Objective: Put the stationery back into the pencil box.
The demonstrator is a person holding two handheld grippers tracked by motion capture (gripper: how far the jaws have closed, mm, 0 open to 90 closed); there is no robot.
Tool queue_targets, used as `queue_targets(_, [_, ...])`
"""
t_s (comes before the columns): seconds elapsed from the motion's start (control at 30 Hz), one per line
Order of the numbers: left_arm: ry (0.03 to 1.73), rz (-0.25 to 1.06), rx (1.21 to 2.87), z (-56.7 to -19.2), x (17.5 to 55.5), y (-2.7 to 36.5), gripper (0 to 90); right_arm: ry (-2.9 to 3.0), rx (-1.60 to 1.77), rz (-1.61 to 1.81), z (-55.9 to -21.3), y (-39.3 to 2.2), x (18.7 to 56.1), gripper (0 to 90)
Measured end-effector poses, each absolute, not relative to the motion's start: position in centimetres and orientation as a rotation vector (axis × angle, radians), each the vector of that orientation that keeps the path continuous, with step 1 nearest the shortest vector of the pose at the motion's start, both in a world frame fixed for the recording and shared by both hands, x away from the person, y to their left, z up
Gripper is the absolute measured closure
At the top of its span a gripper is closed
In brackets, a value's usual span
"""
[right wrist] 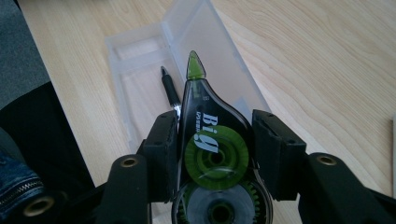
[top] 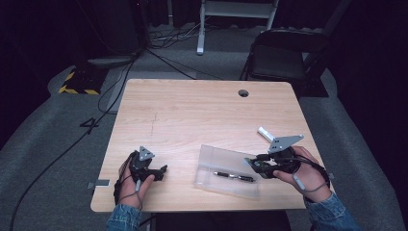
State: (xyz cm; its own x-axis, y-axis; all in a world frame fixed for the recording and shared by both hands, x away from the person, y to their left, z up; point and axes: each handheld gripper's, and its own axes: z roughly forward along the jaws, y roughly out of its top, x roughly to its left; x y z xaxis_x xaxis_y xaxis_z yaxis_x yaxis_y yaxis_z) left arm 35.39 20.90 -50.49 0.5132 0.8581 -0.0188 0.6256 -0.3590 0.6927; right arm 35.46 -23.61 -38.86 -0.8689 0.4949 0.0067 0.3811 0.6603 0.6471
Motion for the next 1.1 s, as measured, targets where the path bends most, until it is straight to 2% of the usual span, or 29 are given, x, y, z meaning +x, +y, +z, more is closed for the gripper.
queue_targets(1.1, [1.206, 0.461, 2.105, -50.5, 35.4, 20.9, 14.2, 2.873, 0.565, 0.920, -42.0, -19.9, 34.9, 53.3])
